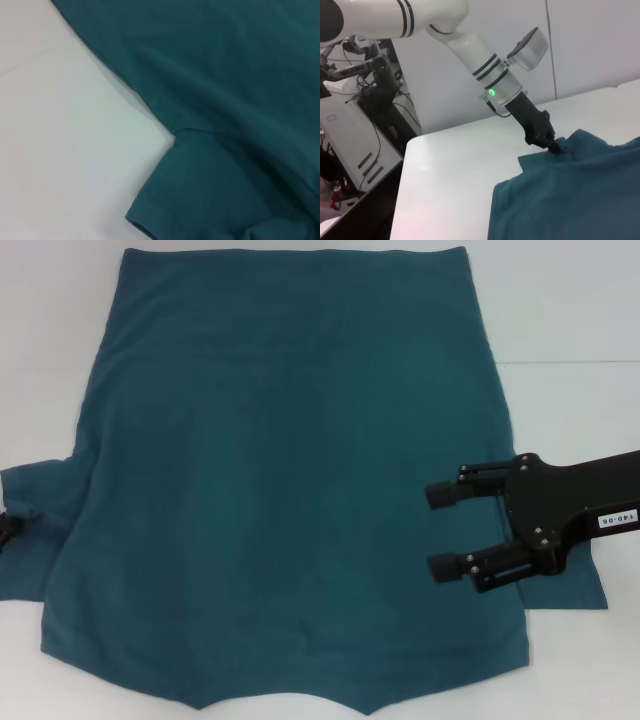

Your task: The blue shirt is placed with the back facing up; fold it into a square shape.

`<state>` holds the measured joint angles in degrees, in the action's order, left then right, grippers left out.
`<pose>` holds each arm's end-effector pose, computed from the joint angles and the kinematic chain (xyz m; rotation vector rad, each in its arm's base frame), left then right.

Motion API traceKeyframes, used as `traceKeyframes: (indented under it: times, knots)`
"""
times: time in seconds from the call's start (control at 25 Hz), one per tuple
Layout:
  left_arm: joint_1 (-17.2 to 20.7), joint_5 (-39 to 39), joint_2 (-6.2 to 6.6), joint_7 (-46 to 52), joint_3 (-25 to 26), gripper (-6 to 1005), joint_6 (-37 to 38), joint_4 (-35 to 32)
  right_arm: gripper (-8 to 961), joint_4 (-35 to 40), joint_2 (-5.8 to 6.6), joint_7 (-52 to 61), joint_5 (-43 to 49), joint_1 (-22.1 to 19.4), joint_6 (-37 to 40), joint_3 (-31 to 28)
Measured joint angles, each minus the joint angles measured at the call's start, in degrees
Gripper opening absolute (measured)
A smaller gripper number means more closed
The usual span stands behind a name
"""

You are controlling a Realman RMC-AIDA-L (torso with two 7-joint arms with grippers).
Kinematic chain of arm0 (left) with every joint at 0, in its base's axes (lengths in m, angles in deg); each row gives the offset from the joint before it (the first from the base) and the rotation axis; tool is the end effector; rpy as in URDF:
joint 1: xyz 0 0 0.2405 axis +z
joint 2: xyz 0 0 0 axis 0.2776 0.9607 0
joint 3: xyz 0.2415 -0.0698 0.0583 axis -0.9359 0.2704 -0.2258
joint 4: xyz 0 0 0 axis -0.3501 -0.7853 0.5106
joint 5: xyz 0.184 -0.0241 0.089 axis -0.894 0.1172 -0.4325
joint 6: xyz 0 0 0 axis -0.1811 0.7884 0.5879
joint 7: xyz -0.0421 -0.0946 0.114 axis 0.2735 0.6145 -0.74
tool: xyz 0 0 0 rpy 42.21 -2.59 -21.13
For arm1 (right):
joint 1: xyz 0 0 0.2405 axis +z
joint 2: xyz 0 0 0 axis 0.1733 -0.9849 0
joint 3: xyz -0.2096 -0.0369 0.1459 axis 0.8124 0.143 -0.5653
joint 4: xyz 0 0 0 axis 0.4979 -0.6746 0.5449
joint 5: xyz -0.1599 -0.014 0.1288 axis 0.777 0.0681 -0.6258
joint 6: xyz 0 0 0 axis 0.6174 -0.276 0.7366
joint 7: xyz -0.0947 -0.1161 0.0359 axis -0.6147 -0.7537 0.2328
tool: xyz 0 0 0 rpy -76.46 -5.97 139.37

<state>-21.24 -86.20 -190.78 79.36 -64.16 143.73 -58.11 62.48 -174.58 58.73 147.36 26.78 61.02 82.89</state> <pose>-0.3641 0.3886 0.0709 -2.2596 -0.8996 0.3897 0.1871 0.3310 0.0291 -3.0568 0.3953 0.5734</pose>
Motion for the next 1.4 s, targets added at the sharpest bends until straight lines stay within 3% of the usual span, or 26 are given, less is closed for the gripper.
traceKeyframes:
  times: [0.36,0.6,0.92,1.12,1.4]
  knots:
    - [-0.4,-2.2,0.49,5.2,-2.8,14,1.8,-5.5,910,0.0,0.0,-0.3,-0.3,-0.7,0.0,-0.9]
    - [-1.5,-2.4,1.8,11.9,-10.9,14,8.6,-12.5,910,0.0,0.0,-1.0,-0.3,-1.3,0.1,-1.4]
    - [-2.4,-2.5,2.98,18.5,-15.7,15,15.1,-17.7,910,0.0,0.01,-2.7,-0.5,-2.3,0.1,-1.5]
    - [-3.4,-2.5,3.53,23.4,-19.4,15,19.9,-20.5,909,0.0,0.0,-4.0,-1.7,-2.8,0.0,-1.6]
    - [-6.5,-2.5,4.02,33.4,-28.4,15,25.8,-21.2,909,0.0,0.06,-4.2,-2.5,-3.6,-0.1,-2.3]
